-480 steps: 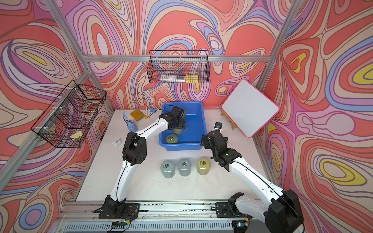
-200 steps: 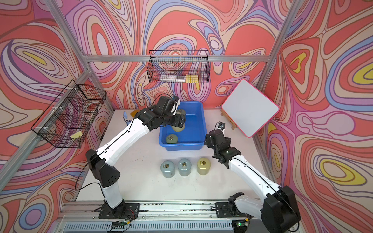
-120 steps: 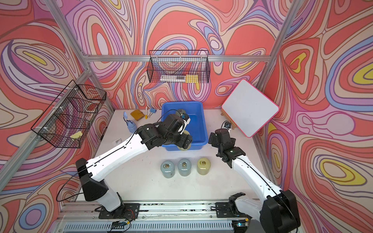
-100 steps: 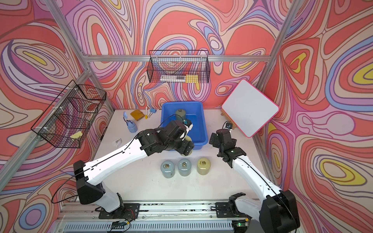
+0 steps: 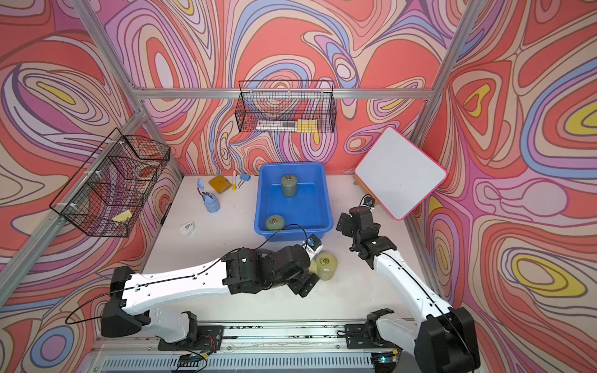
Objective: Take the tea canister out of the basket
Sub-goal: Place the tea canister at the center of the board.
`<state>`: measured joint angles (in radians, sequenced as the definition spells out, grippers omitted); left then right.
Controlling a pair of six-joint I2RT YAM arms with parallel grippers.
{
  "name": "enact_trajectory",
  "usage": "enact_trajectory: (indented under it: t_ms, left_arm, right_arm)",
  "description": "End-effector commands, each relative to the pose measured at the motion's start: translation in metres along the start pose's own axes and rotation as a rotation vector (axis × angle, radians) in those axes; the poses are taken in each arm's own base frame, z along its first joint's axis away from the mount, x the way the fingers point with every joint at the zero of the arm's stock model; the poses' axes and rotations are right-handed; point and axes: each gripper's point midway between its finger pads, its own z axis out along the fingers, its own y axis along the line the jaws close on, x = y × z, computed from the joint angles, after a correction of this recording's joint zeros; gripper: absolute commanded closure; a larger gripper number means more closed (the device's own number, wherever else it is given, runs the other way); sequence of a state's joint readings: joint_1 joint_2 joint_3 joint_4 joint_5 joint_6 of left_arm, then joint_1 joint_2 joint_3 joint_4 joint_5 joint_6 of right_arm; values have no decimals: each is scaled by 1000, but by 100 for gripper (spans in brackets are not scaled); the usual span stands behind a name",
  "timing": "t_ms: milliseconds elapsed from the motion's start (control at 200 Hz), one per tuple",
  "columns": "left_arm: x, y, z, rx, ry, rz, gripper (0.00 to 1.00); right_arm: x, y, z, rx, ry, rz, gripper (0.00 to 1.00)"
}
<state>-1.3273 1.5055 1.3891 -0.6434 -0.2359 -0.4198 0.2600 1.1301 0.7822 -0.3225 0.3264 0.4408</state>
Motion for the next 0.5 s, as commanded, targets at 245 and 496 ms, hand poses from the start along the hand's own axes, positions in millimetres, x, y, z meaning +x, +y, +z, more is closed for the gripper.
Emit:
enact_trajectory:
  t_ms: [245,496]
  left_arm:
    - [4,-42,43,59,-136,-20,44]
    - [40,-52,85,48,-76,10,44]
  right_arm:
    - [3,-5,-1,0,4,19,2]
    - [4,-4,-2,-6,6,20,2]
